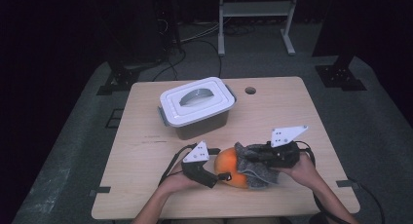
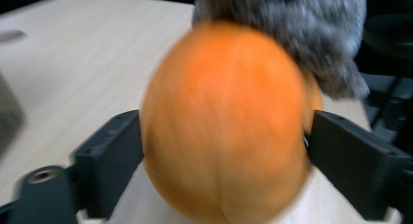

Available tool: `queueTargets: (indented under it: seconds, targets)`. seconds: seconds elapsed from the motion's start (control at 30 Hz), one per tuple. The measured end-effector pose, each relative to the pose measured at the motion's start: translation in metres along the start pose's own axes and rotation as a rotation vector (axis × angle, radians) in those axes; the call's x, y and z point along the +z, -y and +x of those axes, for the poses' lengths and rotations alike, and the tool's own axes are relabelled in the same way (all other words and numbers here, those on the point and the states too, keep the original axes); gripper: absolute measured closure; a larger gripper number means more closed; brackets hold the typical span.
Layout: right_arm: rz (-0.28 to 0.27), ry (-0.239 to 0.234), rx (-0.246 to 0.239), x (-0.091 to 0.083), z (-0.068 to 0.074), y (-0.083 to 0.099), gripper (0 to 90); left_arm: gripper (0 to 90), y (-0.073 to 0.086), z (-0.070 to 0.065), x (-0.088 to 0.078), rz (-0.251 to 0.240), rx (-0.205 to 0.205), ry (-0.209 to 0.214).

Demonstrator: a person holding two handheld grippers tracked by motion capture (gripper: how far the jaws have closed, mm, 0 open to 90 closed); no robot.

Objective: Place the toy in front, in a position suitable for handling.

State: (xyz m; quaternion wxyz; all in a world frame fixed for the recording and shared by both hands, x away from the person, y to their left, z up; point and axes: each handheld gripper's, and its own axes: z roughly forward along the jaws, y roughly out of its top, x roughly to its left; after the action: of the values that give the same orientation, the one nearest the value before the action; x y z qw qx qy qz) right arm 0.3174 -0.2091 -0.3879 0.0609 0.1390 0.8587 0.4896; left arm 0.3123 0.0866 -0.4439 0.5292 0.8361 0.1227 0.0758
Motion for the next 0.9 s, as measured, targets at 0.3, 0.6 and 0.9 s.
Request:
queueTargets:
  seconds: [0.3,0.6,0.9]
  targets:
    - [0.053,-0.029,-0.114,0.015,0.015,-0.036,76.3,39.8,-0.013,-0.017,0.000,0.000,0.127,-0.041]
    - [0.096,-0.032,-0.101,0.012,0.007,-0.035,76.4,40.6,-0.010,-0.013,-0.001,-0.007,0.110,-0.044]
    - [0.086,-0.074,-0.116,0.025,0.013,-0.043,76.4,40.6,-0.012,-0.015,0.002,-0.002,0.119,-0.041]
